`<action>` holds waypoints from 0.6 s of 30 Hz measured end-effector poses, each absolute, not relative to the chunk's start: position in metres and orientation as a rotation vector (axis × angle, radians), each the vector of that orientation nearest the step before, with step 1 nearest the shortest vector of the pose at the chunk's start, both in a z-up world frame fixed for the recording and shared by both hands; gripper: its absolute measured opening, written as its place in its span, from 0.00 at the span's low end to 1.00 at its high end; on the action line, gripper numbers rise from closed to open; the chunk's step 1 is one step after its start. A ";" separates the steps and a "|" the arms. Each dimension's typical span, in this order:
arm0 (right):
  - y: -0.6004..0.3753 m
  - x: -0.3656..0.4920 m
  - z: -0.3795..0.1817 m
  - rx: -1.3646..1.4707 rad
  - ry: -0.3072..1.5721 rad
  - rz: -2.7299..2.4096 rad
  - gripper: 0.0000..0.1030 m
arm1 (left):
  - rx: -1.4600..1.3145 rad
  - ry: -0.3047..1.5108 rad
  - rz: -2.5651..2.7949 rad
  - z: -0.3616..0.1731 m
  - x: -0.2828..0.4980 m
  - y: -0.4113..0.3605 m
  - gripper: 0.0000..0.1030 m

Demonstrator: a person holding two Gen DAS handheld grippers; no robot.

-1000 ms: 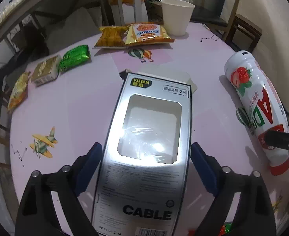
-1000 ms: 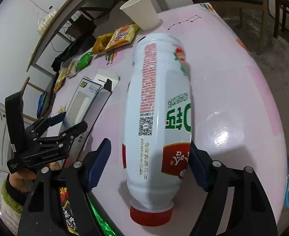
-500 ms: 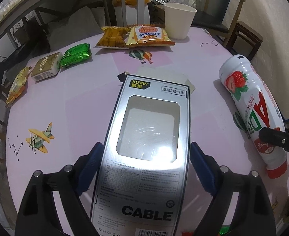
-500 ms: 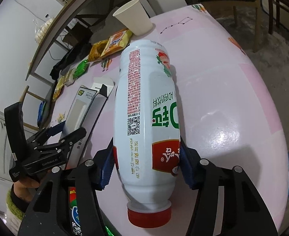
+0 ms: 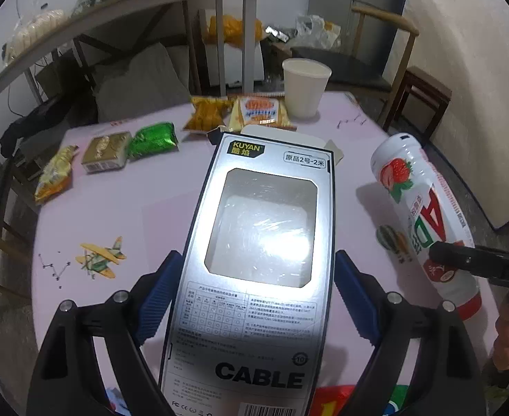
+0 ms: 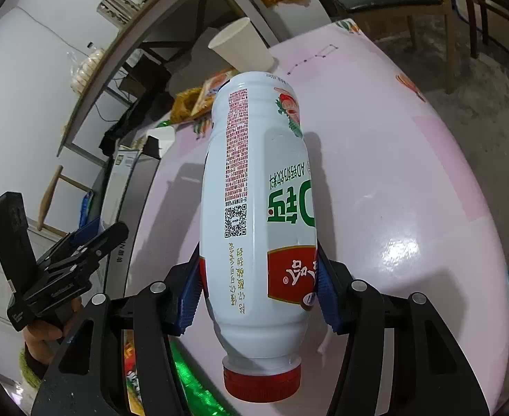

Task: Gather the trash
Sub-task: 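Grasp and lift the silver CABLE box with the left gripper while the right holds the bottle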

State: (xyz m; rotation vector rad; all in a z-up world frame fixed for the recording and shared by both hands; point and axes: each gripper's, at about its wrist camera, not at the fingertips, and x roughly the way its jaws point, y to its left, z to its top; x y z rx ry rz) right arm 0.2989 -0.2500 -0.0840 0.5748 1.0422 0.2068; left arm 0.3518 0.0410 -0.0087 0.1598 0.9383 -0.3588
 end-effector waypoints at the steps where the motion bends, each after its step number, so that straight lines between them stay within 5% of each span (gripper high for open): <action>1: -0.250 0.297 -0.082 0.576 1.038 0.207 0.52 | 0.157 0.926 -0.359 -0.003 0.348 0.042 0.82; 18: -0.256 0.235 -0.015 0.607 0.910 0.275 0.52 | 0.117 0.739 -0.418 0.092 0.246 0.050 0.82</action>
